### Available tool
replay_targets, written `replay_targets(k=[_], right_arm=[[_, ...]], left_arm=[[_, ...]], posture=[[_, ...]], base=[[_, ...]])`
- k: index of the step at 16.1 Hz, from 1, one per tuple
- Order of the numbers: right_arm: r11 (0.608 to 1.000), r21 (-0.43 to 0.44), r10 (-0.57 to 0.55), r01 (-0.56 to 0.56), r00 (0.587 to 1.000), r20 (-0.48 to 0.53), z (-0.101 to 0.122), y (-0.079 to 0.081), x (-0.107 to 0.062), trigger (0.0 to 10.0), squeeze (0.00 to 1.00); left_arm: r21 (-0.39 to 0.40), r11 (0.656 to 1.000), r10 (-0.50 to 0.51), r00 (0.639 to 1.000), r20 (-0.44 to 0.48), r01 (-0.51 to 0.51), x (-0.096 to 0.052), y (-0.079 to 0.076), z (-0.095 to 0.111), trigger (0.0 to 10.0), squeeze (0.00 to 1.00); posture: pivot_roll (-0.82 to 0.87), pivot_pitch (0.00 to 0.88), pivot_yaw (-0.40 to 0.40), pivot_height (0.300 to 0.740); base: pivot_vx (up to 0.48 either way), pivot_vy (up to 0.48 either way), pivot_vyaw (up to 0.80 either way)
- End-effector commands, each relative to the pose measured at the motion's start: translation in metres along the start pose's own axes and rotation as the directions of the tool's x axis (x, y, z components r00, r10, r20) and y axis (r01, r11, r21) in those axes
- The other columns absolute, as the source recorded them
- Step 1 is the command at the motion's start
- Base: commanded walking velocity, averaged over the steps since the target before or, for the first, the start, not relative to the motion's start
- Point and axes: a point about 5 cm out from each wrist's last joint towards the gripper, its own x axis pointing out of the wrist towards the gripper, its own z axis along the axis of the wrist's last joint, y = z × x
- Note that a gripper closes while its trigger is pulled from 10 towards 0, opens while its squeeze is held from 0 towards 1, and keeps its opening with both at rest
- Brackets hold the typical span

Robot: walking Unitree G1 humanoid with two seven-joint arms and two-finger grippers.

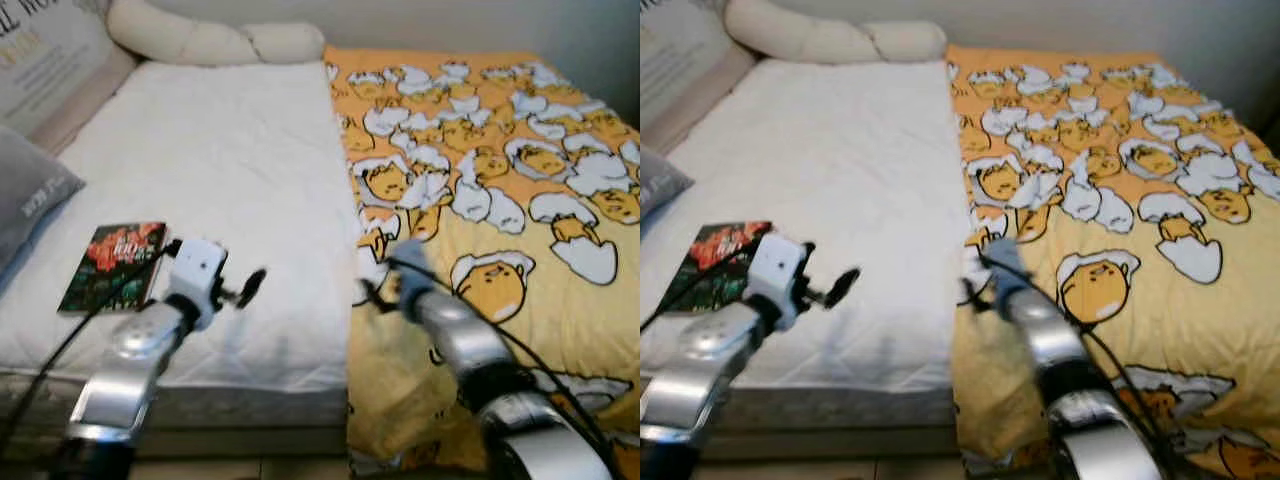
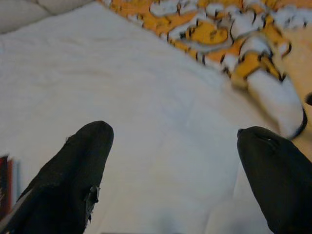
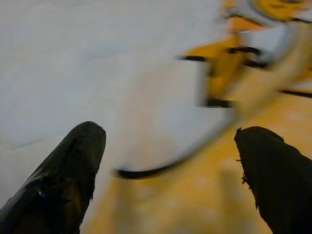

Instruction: Clean up the room

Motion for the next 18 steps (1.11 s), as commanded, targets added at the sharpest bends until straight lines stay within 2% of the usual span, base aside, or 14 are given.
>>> replay_targets(k=[1,2,4,5,6,7,10,11,13,14,15,16,18], right_arm=[[1.0,-0.006,-0.014,0.014,1.0,-0.027,-0.002,-0.002,0.003,10.0,1.0],[0.999,-0.01,-0.036,0.035,0.998,-0.056,-0.003,-0.003,0.005,10.0,1.0],[0.998,-0.009,-0.058,0.057,0.992,-0.112,-0.006,-0.001,0.01,10.0,1.0],[0.997,-0.017,-0.07,0.069,0.989,-0.127,-0.008,-0.002,0.01,10.0,0.44],[0.996,-0.037,-0.082,0.078,0.987,-0.136,-0.008,-0.002,0.01,10.0,0.44],[0.991,-0.087,-0.117,0.104,0.98,-0.159,-0.011,-0.004,0.01,10.0,0.0],[0.982,-0.127,-0.165,0.142,0.965,-0.203,-0.02,-0.007,0.009,10.0,0.0],[0.98,-0.107,-0.187,0.167,0.956,-0.226,-0.031,-0.008,0.007,10.0,0.0],[0.982,-0.079,-0.183,0.169,0.955,-0.235,-0.038,-0.007,0.006,10.0,0.0],[0.981,-0.071,-0.194,0.182,0.95,-0.245,-0.043,-0.009,0.004,1.7,0.0],[0.979,-0.076,-0.202,0.189,0.947,-0.251,-0.045,-0.01,0.003,1.7,0.0],[0.976,-0.056,-0.216,0.208,0.943,-0.254,-0.049,-0.012,0.002,0.0,0.0],[0.978,-0.047,-0.209,0.204,0.944,-0.253,-0.05,-0.011,0.002,0.0,0.0]], left_arm=[[0.041,0.997,-0.063,0.997,-0.04,0.065,-0.003,-0.005,0.0,10.0,0.95],[0.083,0.99,-0.111,0.991,-0.08,0.117,-0.007,-0.006,-0.001,10.0,0.95],[0.098,0.978,-0.17,0.976,-0.133,0.184,-0.022,-0.003,0.002,10.0,0.95],[0.111,0.973,-0.184,0.971,-0.151,0.201,-0.027,-0.003,0.002,10.0,0.95],[0.118,0.97,-0.191,0.969,-0.158,0.211,-0.029,-0.003,0.003,10.0,0.95],[0.119,0.964,-0.215,0.961,-0.174,0.238,-0.036,-0.004,0.006,10.0,0.95],[0.099,0.957,-0.25,0.946,-0.205,0.274,-0.052,-0.008,0.009,10.0,0.95],[0.088,0.953,-0.265,0.936,-0.23,0.291,-0.063,-0.013,0.006,10.0,0.95],[0.081,0.951,-0.272,0.931,-0.242,0.299,-0.069,-0.016,0.005,10.0,0.95],[0.076,0.948,-0.281,0.926,-0.252,0.309,-0.074,-0.019,0.007,10.0,0.95],[0.076,0.947,-0.285,0.923,-0.259,0.314,-0.076,-0.021,0.007,10.0,0.95],[0.076,0.942,-0.296,0.917,-0.268,0.326,-0.082,-0.025,0.009,10.0,0.95],[0.069,0.941,-0.302,0.915,-0.268,0.331,-0.084,-0.028,0.01,10.0,0.95]], posture=[[0.13,0.0,0.0,0.74],[0.14,0.0,-0.001,0.74],[0.19,0.0,-0.011,0.74],[0.2,0.0,-0.017,0.74],[0.21,0.0,-0.018,0.74],[0.24,0.0,-0.023,0.74],[0.28,0.0,-0.022,0.74],[0.29,0.0,-0.016,0.74],[0.31,0.027,-0.01,0.74],[0.33,0.063,-0.008,0.74],[0.33,0.07,-0.01,0.74],[0.33,0.088,-0.01,0.74],[0.34,0.098,-0.013,0.74]], base=[[0.0,0.0,0.0],[0.0,0.0,0.0],[0.0,0.0,0.0],[0.0,0.0,0.0],[0.0,0.0,0.0],[0.0,0.0,0.0],[0.0,0.0,0.0],[0.0,0.0,0.0],[0.0,0.0,0.0],[0.0,0.0,0.0],[0.0,0.0,0.0],[0.0,0.0,0.0],[0.0,0.0,0.0]])
